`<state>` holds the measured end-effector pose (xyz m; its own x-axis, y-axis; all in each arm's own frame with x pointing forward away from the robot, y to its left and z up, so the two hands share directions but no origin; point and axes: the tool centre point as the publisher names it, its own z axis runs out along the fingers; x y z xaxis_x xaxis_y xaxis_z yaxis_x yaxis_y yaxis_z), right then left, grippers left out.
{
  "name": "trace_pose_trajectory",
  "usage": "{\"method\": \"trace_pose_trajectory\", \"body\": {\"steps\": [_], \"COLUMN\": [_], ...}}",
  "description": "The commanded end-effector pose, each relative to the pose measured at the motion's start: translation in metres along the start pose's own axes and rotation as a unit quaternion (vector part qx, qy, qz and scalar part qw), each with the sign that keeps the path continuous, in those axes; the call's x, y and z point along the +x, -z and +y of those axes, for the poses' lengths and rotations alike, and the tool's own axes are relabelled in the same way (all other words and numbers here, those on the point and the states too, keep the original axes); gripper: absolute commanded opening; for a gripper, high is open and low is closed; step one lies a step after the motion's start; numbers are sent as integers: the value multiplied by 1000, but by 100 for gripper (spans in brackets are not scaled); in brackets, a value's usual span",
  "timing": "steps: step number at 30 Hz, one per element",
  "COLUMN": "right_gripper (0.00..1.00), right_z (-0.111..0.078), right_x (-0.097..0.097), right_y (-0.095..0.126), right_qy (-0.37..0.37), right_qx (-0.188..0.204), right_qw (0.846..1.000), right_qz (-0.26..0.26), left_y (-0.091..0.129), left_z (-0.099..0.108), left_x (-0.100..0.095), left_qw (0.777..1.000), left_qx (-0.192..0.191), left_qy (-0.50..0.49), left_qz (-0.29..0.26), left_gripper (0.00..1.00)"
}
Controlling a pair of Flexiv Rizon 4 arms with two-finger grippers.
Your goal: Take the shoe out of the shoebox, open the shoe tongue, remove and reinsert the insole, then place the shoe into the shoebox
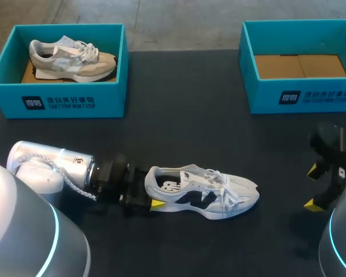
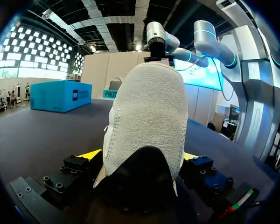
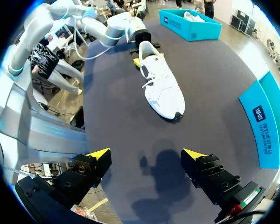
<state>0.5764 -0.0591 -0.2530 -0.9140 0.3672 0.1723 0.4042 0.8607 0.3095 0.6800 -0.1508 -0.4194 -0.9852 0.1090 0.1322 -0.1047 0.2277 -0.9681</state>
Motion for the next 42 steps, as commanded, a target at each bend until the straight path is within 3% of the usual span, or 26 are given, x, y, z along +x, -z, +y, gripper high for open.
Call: {"method": "trace_pose_trajectory", "body": {"steps": [1,19,20,21,42], "right_gripper": [100,100,100,100,100], "right_z": [-2,-2,-2,-2,-2], "right_x": [2,2,2,2,2], "right_y": [-1,-1,-1,-1,-1], "right_qy": [0,0,0,0,0], "right_qx": [-1,-1,-1,-1,-1], "right_qw": [1000,1000,1000,1000,1000], "right_qz": [-3,-3,-3,-3,-3], "left_y": [-9,-22,-22,-23,-22], "left_z": [2,3,3,3,5], "left_x": [0,1,1,1,1], "left_qw": [1000,1000,1000,1000,1000], "left_qx": [-1,-4,-4,-4,-7], "left_qy": [0,-3,-3,-4,-14], "left_qz": [0,-9,-9,-10,-7], "left_gripper": [100,100,40,0,0]}}
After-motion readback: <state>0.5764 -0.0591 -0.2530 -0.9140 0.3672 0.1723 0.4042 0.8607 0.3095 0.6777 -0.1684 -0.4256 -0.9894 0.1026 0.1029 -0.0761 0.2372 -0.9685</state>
